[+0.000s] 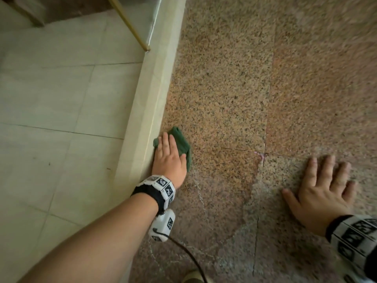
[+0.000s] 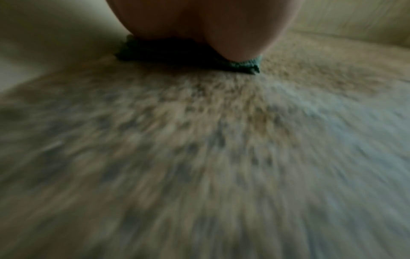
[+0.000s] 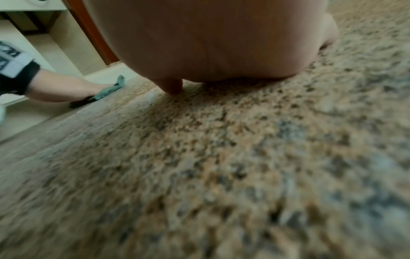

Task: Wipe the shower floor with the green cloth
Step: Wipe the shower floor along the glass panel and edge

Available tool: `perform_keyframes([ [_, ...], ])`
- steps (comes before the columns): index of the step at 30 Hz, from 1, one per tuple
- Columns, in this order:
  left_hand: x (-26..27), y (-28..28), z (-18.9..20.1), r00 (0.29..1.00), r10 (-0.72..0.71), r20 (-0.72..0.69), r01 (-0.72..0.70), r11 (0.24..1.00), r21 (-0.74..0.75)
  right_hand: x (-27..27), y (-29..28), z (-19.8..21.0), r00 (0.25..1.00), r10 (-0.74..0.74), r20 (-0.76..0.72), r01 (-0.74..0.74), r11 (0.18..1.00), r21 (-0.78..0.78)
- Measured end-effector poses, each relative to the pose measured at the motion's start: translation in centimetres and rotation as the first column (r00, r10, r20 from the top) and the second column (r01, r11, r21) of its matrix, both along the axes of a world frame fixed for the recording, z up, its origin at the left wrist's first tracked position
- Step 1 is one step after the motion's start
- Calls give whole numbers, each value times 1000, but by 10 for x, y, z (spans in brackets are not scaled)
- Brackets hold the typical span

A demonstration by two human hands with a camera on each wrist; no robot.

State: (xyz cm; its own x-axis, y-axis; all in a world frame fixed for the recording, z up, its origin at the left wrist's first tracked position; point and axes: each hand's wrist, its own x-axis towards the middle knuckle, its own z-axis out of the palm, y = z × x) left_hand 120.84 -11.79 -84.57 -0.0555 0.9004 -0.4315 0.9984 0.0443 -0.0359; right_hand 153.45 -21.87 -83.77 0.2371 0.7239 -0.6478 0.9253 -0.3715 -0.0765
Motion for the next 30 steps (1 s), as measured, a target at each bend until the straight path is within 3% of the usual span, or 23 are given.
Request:
perform_keyframes([
  [5,-16,-69,6,995,-105,-3,103,982,-156,-1,2,2,1000,6,-7,-7,1000,-11],
  [8,-12,-82,4,986,-164,6,162,969,-188,0,2,5,1000,6,-24,-7,1000,-14],
  [11,12,-52,1,969,-248,15,248,959,-137,-1,1,5,1000,11,-25,-11,1000,-9],
  [17,112,23,0,921,-382,73,386,921,-58,-3,2,10,999,0,-39,-1,1000,-17],
  [19,139,20,1,853,-517,69,521,851,-69,-2,2,11,999,9,-41,-10,1000,-27],
  [22,168,-21,4,656,-742,135,754,649,-96,2,7,16,997,22,-67,-29,994,-107],
  [27,154,-80,8,431,-884,180,902,413,-129,10,14,22,994,24,-110,-47,976,-212],
  [28,146,-77,9,433,-886,164,900,417,-122,9,14,23,993,27,-119,-52,975,-215],
  [30,134,-51,7,554,-829,73,831,546,-106,11,12,22,992,43,-119,-68,974,-214],
])
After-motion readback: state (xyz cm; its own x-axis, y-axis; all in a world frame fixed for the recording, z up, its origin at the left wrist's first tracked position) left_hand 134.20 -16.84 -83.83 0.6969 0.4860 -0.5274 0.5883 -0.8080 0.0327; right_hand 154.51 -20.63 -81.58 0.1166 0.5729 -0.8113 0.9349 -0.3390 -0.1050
